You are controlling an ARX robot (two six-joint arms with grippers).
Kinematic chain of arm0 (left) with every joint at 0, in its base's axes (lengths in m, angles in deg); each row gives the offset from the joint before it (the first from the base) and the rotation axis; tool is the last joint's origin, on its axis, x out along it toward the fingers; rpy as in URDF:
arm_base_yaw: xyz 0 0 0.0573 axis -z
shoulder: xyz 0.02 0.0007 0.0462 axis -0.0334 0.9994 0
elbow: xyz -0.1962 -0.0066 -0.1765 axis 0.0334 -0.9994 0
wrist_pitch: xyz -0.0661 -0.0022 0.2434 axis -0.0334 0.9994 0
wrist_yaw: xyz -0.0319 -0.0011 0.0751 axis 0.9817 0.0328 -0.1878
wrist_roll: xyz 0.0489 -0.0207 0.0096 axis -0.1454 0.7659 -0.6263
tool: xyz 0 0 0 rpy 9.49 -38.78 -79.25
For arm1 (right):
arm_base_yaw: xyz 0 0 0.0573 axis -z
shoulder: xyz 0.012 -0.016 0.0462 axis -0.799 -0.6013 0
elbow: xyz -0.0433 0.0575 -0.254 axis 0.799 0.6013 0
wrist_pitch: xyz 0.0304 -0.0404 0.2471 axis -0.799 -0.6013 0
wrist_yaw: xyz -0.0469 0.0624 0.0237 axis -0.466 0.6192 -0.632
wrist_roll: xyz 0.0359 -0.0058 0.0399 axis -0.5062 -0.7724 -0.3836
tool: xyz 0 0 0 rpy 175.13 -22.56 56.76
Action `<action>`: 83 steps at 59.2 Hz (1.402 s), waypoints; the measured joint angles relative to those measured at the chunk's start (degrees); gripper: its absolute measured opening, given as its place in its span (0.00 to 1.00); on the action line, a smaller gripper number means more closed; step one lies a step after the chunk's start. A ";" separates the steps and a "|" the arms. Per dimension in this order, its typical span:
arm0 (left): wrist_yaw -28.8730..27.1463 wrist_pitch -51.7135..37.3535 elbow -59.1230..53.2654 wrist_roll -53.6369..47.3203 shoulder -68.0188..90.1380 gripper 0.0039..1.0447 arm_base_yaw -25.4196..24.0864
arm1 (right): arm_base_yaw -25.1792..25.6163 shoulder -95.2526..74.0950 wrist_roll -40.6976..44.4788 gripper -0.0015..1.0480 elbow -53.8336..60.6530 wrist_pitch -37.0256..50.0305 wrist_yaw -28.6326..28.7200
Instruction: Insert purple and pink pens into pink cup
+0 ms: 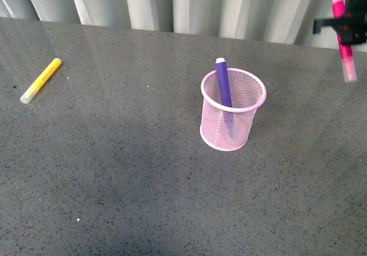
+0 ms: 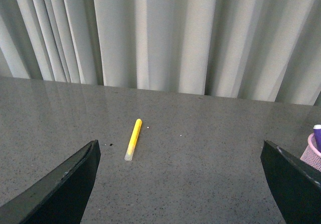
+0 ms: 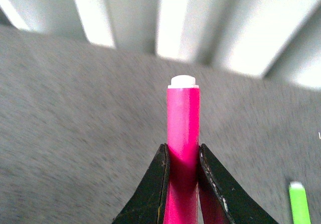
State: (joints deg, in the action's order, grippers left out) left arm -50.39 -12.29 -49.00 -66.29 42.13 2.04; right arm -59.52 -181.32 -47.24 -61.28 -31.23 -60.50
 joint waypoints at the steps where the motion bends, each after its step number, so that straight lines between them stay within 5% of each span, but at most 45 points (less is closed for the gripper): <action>1: 0.00 0.00 0.00 0.00 0.00 0.94 0.00 | -0.55 0.50 0.15 0.11 0.33 0.70 0.20; 29: 0.00 0.00 0.00 0.00 0.00 0.94 0.00 | -21.22 2.05 2.58 0.11 10.25 18.45 -3.06; 83: 0.00 0.00 0.00 0.00 0.00 0.94 0.00 | -17.20 -4.48 2.86 0.11 8.52 21.09 1.31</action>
State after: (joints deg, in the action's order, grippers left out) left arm -50.39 -12.29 -49.00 -66.29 42.13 2.04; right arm -76.72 -185.80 -44.37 -52.76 -10.14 -59.18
